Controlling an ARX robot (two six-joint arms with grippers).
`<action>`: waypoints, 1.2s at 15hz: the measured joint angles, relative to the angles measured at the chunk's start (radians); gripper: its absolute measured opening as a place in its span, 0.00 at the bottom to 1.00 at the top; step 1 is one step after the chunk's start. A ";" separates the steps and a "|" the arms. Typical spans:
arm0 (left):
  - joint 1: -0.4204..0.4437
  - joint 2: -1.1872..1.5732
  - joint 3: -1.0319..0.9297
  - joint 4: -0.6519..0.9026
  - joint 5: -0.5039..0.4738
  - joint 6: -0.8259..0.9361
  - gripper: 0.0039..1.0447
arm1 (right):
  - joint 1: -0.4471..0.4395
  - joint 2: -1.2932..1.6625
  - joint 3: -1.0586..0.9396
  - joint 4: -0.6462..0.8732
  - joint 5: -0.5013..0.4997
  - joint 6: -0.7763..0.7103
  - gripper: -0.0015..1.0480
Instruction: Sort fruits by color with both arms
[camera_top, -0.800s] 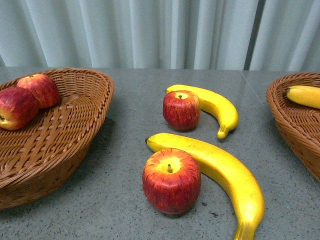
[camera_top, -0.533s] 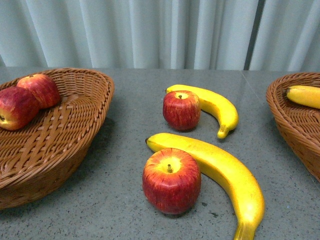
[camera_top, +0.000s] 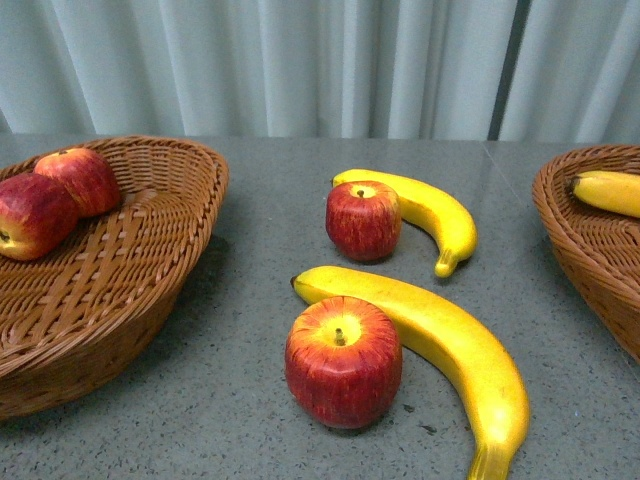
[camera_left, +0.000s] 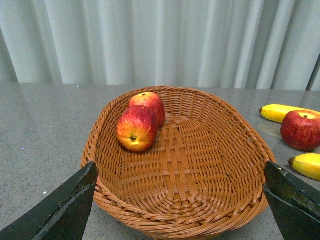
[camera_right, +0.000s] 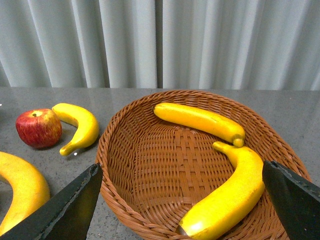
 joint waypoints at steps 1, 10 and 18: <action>0.000 0.000 0.000 0.000 0.000 0.000 0.94 | 0.000 0.000 0.000 0.000 0.000 0.000 0.94; -0.241 0.689 0.391 0.198 -0.310 0.006 0.94 | 0.000 0.000 0.000 0.000 0.000 0.001 0.94; -0.565 1.390 0.709 0.208 0.042 0.112 0.94 | 0.000 0.000 0.000 0.000 0.000 0.001 0.94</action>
